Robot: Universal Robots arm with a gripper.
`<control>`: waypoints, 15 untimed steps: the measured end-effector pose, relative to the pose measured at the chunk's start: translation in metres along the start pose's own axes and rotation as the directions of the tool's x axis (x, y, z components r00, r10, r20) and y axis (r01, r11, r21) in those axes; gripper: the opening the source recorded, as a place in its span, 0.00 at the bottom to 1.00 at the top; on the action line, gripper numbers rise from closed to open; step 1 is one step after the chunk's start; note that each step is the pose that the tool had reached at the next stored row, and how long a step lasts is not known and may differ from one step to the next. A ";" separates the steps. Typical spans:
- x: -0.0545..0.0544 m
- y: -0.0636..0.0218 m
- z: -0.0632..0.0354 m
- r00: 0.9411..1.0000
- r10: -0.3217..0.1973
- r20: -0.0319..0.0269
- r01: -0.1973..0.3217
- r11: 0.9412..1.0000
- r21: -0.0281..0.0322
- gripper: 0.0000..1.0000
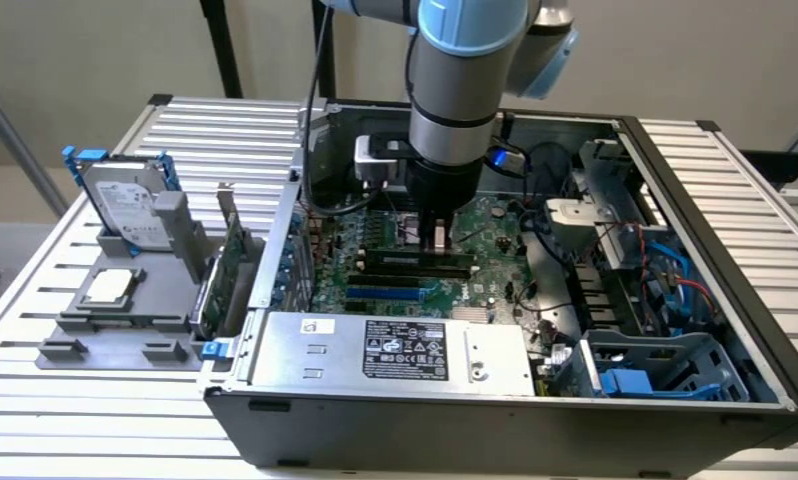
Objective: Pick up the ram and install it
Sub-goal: 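Insert the ram into the slot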
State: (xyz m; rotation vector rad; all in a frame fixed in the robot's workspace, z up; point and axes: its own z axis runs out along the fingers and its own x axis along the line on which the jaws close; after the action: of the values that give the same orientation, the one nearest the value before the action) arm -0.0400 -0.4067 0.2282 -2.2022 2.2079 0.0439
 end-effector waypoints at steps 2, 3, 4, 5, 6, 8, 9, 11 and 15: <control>-0.001 0.0002 0.0003 1.000 0.000 0.000 0.000 1.000 0.000 0.14; -0.001 0.0002 0.0005 1.000 0.000 0.000 0.000 1.000 0.000 0.14; -0.001 0.0002 0.0007 1.000 0.000 0.000 0.000 1.000 0.000 0.14; -0.001 0.0003 0.0011 1.000 0.000 0.000 0.000 1.000 0.000 0.14; -0.002 0.0006 0.0017 1.000 0.000 0.000 0.000 1.000 0.000 0.14; -0.002 0.0007 0.0027 1.000 0.000 0.000 0.000 1.000 0.000 0.14; -0.002 0.0008 0.0032 1.000 0.000 0.000 0.000 1.000 0.000 0.14; -0.003 0.0009 0.0042 1.000 0.000 0.000 0.000 1.000 0.000 0.14; -0.004 0.0013 0.0060 1.000 0.000 0.000 0.000 1.000 0.000 0.14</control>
State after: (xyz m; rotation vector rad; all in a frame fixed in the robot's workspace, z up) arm -0.0413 -0.4030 0.2223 -2.2027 2.2078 0.0439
